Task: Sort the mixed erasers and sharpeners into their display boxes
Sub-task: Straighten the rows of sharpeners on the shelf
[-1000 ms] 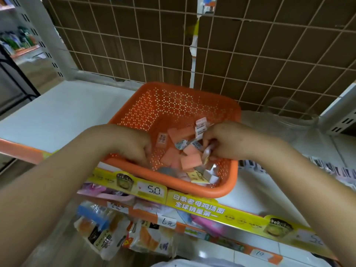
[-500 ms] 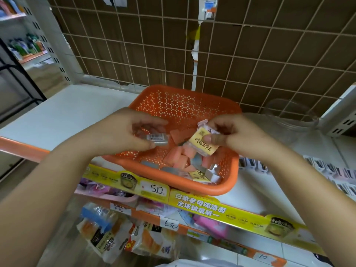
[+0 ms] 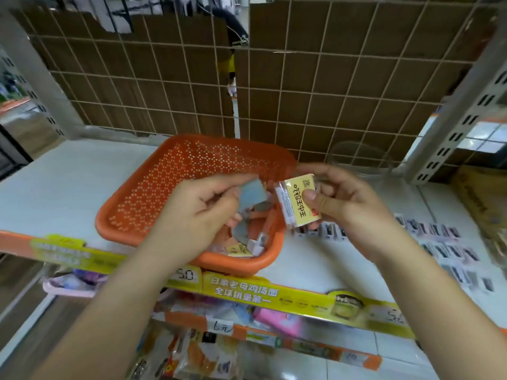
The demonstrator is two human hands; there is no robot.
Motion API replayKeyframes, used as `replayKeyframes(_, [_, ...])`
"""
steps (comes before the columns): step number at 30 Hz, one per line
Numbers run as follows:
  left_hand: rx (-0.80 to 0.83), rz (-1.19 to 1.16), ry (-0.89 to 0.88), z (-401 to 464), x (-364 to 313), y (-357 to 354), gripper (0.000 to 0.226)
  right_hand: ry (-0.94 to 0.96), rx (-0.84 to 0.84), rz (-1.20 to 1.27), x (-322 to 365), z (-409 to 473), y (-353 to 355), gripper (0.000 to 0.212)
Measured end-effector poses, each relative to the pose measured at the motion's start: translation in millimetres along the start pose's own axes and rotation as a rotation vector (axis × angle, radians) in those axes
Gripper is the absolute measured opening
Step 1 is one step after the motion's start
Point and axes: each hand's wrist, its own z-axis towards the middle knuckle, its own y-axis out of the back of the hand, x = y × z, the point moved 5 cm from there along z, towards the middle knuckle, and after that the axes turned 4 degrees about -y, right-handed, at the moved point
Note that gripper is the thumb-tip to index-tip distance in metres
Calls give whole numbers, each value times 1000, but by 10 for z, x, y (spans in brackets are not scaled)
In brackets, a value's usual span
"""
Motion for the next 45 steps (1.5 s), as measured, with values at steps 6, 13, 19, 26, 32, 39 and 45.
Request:
replayKeyframes(6, [-54, -100, 41, -18, -163, -633, 32, -12, -79, 80, -19, -354, 553, 39])
replayKeyframes(13, [-71, -198, 179, -58, -291, -1642, 29, -55, -199, 106, -59, -964, 1594, 22])
replayKeyframes(19, [-66, -328, 301, -158, -320, -2400, 39, 1, -219, 81, -111, -1466, 2315, 26])
replayKeyframes(26, [3, -323, 376, -241, -491, -2918, 36, 151, -294, -125, -165, -1833, 2692, 47])
replayKeyframes(32, [55, -317, 386, -219, -533, -3137, 35, 188, -438, 30, -290, -2022, 2860, 52])
replayKeyframes(39, [74, -333, 371, -212, -613, -3462, 35, 96, -552, 210, -330, -2209, 3275, 15])
replayKeyframes(45, [56, -309, 398, -204, -630, -3819, 32, 25, -602, 116, -232, -2292, 3664, 47])
